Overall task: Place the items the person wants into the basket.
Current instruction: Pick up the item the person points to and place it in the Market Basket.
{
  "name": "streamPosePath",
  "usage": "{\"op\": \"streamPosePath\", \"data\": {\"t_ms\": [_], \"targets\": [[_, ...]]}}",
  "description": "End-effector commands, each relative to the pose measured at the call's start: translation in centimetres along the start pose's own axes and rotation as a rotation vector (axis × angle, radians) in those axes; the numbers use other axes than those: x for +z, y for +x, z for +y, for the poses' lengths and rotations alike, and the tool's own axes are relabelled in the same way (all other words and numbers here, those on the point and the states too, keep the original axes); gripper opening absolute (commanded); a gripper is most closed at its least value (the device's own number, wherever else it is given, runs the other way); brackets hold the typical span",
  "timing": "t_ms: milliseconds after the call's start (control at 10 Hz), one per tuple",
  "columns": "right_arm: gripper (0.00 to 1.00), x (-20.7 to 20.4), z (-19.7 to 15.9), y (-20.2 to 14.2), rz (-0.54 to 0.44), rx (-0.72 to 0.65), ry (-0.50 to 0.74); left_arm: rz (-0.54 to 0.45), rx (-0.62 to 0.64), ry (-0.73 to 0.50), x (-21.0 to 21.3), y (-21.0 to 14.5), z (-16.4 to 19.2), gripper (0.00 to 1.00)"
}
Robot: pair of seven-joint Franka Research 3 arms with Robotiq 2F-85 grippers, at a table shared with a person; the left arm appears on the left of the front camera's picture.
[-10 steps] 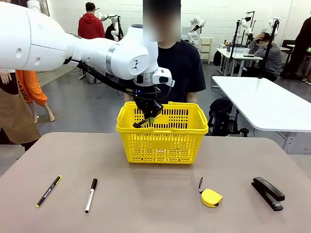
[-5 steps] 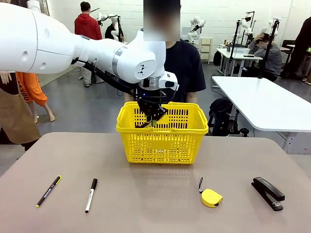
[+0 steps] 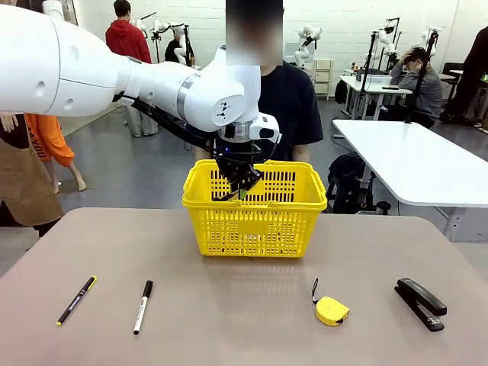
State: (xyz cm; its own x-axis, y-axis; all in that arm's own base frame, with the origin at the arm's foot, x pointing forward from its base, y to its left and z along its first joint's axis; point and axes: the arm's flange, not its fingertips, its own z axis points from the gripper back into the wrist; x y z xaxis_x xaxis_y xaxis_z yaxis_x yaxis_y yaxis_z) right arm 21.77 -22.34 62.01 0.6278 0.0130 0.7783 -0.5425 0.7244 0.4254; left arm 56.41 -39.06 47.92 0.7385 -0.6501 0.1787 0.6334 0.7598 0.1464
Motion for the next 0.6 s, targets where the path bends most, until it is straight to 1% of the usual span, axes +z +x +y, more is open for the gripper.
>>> {"op": "streamPosePath", "data": {"t_ms": [0,300,500], "targets": [[1.0,0.0,0.0,0.3,-0.017,0.014,0.018,-0.011,0.023,-0.017,-1.4,0.2,0.8,0.26],[1.0,0.0,0.0,0.3,-0.017,0.014,0.018,0.021,0.025,-0.055,-3.7,1.1,1.1,0.26],[1.0,0.0,0.0,0.3,-0.017,0.014,0.018,0.024,0.026,-0.077,-4.4,1.5,1.3,0.26]]}}
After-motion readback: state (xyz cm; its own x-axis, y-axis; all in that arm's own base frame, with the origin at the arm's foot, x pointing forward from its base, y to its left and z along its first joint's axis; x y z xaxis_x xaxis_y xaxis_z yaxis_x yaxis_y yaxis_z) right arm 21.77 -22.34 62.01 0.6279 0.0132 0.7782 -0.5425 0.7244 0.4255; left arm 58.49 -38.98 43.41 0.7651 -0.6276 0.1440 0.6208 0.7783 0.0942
